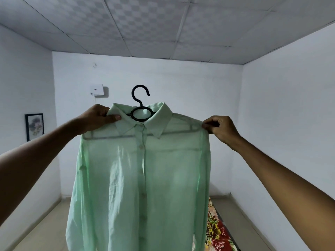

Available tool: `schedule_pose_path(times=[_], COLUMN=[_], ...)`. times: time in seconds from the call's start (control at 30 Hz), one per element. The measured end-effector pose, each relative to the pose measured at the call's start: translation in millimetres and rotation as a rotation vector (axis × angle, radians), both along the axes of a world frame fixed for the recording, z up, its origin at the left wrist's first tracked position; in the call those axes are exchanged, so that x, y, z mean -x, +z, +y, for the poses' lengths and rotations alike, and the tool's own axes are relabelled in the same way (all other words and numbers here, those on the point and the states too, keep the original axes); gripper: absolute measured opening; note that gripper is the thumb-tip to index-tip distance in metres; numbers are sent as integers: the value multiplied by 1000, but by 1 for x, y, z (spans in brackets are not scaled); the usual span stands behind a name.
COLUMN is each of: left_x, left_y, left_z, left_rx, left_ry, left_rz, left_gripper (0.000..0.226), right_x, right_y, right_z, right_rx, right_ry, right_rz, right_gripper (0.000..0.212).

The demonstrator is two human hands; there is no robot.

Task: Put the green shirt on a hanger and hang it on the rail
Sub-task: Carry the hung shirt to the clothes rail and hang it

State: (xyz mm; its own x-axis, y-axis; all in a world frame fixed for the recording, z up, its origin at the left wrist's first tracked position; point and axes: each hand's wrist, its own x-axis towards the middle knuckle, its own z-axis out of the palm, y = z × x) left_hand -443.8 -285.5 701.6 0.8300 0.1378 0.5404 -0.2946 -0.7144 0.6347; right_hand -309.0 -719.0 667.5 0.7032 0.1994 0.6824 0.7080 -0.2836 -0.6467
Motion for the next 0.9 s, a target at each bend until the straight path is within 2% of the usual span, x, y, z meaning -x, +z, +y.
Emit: schedule_pose_path(times=[0.2,0.47,0.6,0.73,0.9], left_x=[0,-1,-2,-4,-4], left_y=[-1,7,9,7,4], left_z=[2,1,-3,5,9], left_rx=[-20,-13,-15,46,35], left_ry=[-33,-6,-12,-33,-28], left_rz=[35,16,10,7,36], left_gripper=[63,44,49,38,47], right_x=[0,-16,-9,3,-4], right_y=[6,4,0,-3,-5], right_z=[8,18,21,23,20], right_rx=[-177,-30,79,-11,-25], right_ry=[-27,-95,9,145,131], right_rz=[39,158,199,62,-56], right_gripper=[6,19,18,23,12])
